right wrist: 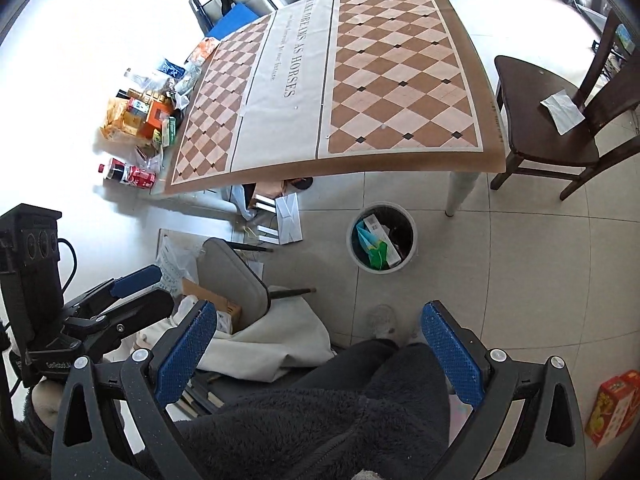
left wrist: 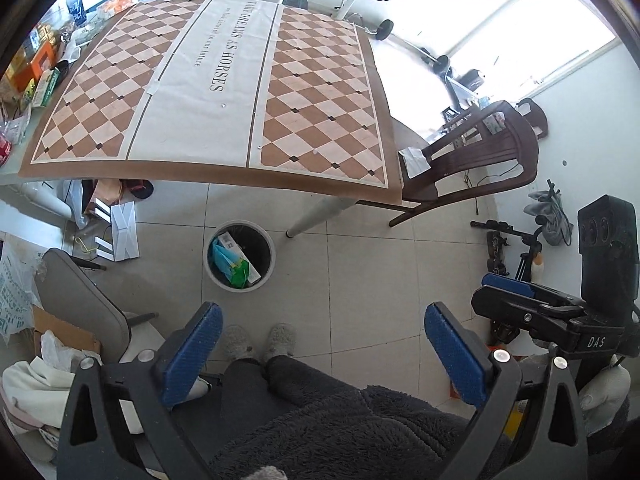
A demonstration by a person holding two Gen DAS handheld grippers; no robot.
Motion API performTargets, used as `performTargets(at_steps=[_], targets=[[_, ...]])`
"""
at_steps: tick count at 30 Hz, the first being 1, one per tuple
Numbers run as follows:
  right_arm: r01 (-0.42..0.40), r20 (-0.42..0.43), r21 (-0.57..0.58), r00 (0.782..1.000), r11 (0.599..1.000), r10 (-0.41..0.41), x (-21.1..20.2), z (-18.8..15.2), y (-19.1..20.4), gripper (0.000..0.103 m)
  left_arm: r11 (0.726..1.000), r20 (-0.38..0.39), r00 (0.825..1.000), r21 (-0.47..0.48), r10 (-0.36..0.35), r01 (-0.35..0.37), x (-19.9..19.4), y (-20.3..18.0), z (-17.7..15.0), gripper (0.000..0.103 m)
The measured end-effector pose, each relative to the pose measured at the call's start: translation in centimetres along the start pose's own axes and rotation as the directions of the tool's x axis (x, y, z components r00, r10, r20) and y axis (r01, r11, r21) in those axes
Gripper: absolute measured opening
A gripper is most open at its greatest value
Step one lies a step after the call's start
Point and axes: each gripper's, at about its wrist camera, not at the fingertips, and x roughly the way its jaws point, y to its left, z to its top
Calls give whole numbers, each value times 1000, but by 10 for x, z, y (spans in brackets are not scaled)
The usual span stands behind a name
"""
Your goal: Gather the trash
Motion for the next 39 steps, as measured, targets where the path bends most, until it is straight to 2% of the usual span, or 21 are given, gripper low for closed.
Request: performTargets(at_steps=[21, 39], targets=[[-9, 9, -14, 1000, 1000, 9, -1, -17, -4, 103, 998, 24, 999, 53, 30, -31, -9, -22, -9, 103], [-18, -11, -39, 1000, 999, 18, -14, -26, -7, 103, 998, 30, 999, 48, 35, -37, -12, -25, -11, 103]])
